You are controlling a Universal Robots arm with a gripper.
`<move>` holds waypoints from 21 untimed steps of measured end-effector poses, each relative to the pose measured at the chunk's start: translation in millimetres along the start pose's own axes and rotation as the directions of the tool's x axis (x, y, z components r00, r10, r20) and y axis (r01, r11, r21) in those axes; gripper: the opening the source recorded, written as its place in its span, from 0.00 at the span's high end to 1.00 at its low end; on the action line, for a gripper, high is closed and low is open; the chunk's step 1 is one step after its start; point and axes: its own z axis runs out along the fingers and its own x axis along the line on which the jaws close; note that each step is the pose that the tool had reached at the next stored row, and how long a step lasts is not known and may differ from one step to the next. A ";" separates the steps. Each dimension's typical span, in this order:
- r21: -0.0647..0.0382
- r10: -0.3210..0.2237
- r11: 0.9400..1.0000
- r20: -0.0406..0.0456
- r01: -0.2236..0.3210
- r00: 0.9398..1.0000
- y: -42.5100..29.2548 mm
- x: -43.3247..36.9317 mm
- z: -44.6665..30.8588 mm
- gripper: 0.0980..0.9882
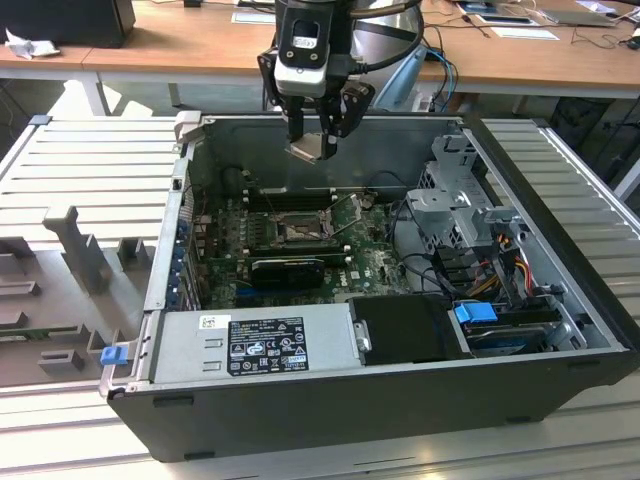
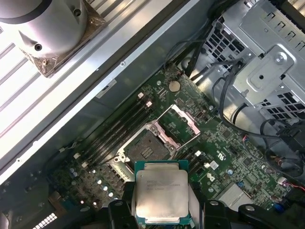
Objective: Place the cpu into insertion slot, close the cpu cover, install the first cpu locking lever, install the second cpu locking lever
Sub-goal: 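Place the cpu into insertion slot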
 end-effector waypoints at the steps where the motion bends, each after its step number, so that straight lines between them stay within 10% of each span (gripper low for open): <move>1: 0.000 0.007 1.000 0.001 -0.007 1.000 0.0 0.0 0.0 0.52; 21: -0.001 0.072 0.997 0.006 -0.072 0.997 -0.7 -0.2 3.9 0.52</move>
